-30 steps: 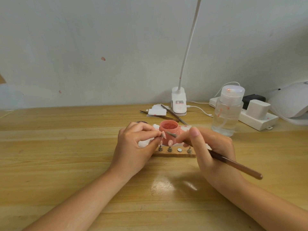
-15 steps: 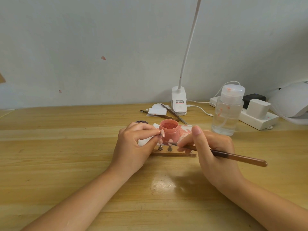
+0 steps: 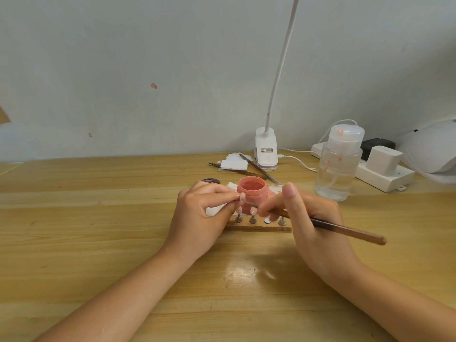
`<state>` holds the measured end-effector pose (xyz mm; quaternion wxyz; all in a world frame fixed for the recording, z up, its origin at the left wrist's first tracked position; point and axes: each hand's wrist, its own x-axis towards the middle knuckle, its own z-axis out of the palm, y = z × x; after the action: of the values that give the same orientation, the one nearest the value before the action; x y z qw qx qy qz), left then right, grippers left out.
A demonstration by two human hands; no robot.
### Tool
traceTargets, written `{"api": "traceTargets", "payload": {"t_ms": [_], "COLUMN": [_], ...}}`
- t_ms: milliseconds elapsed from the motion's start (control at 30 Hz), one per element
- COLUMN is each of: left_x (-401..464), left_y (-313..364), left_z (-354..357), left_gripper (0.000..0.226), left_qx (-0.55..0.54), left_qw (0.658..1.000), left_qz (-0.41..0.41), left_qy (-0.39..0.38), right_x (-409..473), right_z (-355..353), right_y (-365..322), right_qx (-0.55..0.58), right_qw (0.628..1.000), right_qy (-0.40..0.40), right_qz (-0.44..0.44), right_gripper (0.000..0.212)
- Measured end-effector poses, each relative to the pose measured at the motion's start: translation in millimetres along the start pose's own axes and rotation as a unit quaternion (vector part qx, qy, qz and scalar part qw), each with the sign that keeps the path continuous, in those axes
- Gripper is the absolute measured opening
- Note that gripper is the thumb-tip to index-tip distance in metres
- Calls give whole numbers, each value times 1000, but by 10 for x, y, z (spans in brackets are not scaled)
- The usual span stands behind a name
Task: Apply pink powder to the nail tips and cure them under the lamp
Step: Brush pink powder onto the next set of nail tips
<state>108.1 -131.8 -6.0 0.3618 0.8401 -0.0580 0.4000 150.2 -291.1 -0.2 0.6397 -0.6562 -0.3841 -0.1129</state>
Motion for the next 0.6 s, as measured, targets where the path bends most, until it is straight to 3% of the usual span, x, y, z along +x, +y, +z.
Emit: {"api": "traceTargets", "payload": {"t_ms": [67, 267, 467, 600], "left_x": [0, 1, 11, 11], "left_y": [5, 38, 40, 30], "left_z": [-2, -29, -20, -18], "left_gripper": [9, 10, 8, 6], "left_qx": [-5, -12, -64, -43], "left_qw": [1000, 999, 997, 999], "left_qz": [-8, -30, -45, -20], "left_qy": [3, 28, 23, 23], "right_x": [-15, -1, -16, 7], "right_z": [-24, -34, -31, -4], "right_y": [-4, 9, 56, 54], "right_qx": [44, 27, -47, -116], "right_qw": [999, 998, 997, 987], "right_qy": [13, 55, 31, 28], "right_qz": [23, -21, -61, -104], "right_gripper": [45, 43, 41, 39]}}
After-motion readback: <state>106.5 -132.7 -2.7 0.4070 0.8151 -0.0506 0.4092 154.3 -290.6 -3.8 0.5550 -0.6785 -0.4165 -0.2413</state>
